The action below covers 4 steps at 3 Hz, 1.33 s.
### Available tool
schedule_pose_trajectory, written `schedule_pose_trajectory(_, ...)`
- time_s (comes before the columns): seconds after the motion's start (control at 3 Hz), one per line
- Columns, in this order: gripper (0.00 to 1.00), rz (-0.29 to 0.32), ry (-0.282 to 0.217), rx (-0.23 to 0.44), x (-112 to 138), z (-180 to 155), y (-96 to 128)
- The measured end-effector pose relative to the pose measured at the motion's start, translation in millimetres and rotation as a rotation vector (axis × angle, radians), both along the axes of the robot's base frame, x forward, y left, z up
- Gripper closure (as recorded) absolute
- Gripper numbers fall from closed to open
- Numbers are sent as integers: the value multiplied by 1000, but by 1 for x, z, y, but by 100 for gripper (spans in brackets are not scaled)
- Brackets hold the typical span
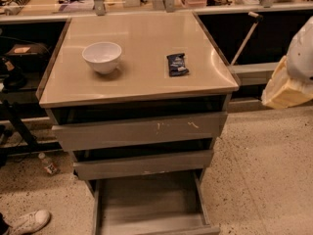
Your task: Close bottom drawer
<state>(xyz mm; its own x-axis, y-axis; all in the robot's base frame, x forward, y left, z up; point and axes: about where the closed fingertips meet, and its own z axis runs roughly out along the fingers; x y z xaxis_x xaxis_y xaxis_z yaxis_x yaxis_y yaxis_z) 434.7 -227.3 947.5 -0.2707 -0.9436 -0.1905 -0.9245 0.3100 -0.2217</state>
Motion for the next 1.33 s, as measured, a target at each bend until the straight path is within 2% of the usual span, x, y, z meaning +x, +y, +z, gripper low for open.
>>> schedule_pose_trajectory(0.33,100,-84,117,1,-22,-71,-18)
schedule_pose_trajectory(0.67,100,-125,292,9,-50,-161,-28)
schedule_pose_trajectory(1.0,100,-122,296,12,-52,-163,-27)
schedule_pose_trajectory(1.33,100,-142,366,49,-78,-203,-21)
